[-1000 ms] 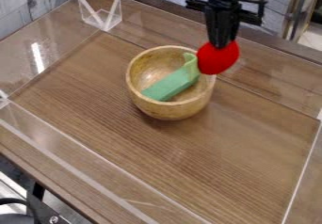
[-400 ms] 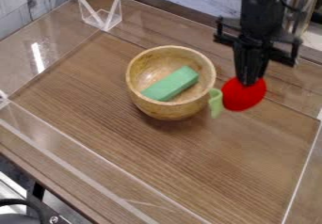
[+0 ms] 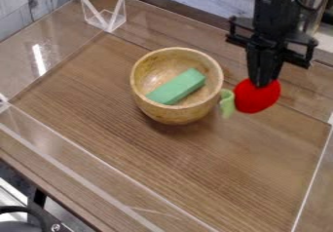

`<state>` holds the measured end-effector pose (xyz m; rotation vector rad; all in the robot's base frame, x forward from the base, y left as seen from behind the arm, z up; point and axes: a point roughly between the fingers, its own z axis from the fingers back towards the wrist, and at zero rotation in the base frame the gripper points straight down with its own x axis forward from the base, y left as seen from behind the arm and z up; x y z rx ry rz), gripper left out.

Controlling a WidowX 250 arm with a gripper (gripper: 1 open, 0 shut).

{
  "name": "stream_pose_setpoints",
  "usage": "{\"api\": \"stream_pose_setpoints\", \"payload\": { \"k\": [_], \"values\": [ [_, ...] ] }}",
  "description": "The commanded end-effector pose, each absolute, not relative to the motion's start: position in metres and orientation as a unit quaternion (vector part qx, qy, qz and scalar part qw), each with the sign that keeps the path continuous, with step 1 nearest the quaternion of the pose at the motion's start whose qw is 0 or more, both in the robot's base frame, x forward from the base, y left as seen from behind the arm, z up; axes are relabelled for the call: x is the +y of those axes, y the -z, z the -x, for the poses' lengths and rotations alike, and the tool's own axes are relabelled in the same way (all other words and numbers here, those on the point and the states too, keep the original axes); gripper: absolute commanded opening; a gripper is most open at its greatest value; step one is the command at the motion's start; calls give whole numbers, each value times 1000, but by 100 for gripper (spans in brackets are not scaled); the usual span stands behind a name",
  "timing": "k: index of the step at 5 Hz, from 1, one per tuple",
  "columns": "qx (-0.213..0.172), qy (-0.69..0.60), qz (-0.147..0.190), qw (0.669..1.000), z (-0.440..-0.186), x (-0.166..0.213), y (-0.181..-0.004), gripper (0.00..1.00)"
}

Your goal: Move the red fruit to the right

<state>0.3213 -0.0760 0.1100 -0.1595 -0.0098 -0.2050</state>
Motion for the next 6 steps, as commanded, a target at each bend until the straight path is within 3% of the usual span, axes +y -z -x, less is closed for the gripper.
{"api": "stream_pose_setpoints", "payload": {
  "k": [1,5,6],
  "values": [
    [-31,110,77,990,-336,-58,-131,0],
    [-78,68,107,989,-282,-88,-155,0],
    [-73,88,113,987,-267,-113,-148,0]
  ]
}}
